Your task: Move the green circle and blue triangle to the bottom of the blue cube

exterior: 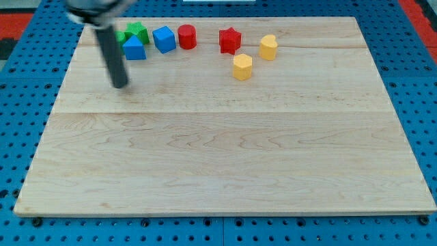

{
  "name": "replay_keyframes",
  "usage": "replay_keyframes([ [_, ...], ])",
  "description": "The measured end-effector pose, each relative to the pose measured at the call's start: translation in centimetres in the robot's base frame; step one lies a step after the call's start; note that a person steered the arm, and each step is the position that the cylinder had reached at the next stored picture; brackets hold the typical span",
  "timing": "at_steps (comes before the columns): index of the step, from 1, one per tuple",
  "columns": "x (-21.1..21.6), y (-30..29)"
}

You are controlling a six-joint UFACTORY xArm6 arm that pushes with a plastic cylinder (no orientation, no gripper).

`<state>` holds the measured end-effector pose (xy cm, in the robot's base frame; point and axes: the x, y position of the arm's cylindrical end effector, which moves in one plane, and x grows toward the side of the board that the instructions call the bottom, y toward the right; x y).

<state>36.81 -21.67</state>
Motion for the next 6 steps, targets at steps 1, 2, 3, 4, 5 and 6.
replay_keyframes([
  [1,-5.0,-5.0],
  [2,-10.1,-6.8],
  [3,-11.4,-8.7],
  [4,-12.1,-6.6],
  [5,-11.4,-0.8],
  [6,-8.9,0.7],
])
